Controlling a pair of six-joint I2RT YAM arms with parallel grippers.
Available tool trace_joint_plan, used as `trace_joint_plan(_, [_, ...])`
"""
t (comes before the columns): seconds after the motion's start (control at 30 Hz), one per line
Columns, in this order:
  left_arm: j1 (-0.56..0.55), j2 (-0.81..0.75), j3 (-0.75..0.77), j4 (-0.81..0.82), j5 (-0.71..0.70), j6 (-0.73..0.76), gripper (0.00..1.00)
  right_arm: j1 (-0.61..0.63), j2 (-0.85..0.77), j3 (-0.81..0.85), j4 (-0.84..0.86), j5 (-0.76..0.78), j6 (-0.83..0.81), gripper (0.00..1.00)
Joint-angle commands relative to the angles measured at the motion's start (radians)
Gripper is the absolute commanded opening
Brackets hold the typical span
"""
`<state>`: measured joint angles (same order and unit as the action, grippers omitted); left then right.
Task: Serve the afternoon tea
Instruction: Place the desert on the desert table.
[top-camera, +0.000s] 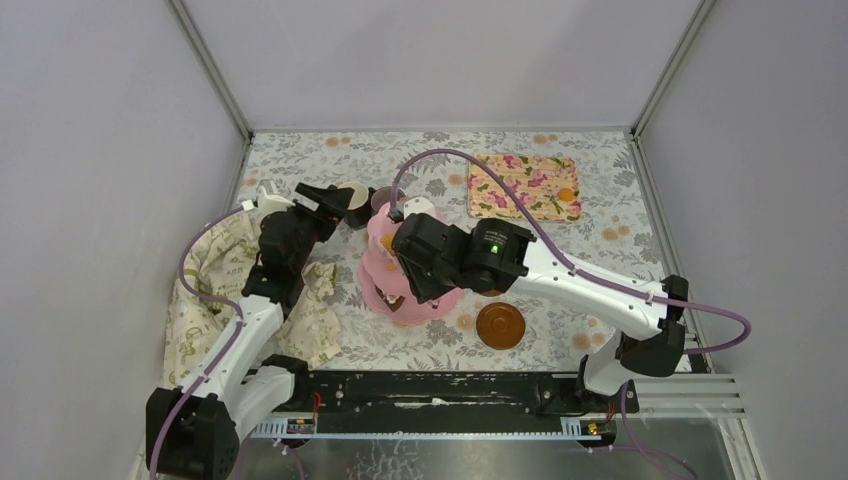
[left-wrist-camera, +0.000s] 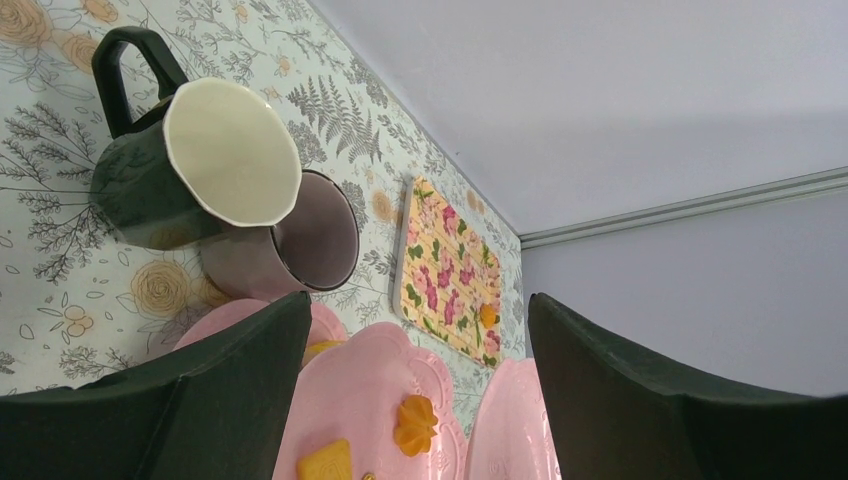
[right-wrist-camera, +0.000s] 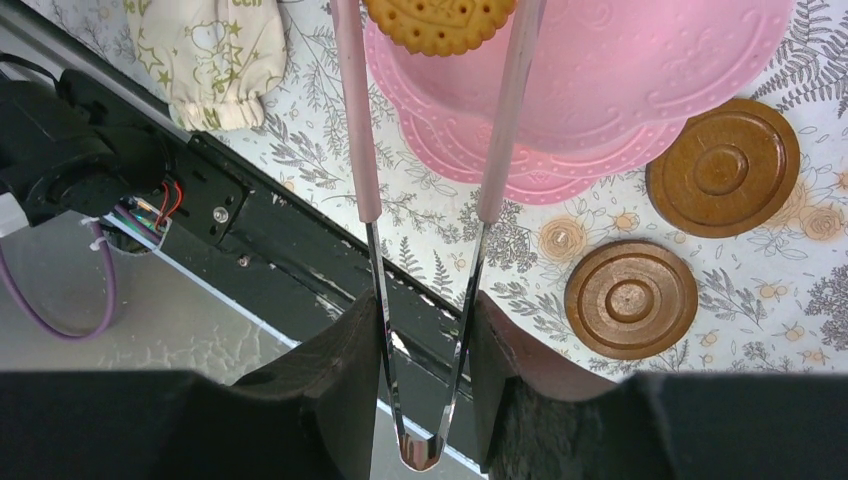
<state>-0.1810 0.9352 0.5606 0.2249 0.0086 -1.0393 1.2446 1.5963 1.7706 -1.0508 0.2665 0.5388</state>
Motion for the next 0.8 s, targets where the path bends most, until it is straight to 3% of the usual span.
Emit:
trace_joint_plan(0.0, [0.008, -0.014, -0.020, 0.058, 0.022, -0.008, 0.87, -0.033, 0.003, 0.049, 0.052, -0.036, -0.034, 0.17])
trace_joint_plan(0.33, [0.011, 0.001, -0.023, 0.077, 0.029, -0.014, 0.87, -0.057, 0.026, 0.057, 0.055, -0.067, -0.051, 0.18])
trace_joint_plan(0.77, [0.013, 0.004, -0.028, 0.083, 0.039, -0.019, 0.86, -0.076, 0.038, 0.050, 0.055, -0.072, -0.054, 0.39])
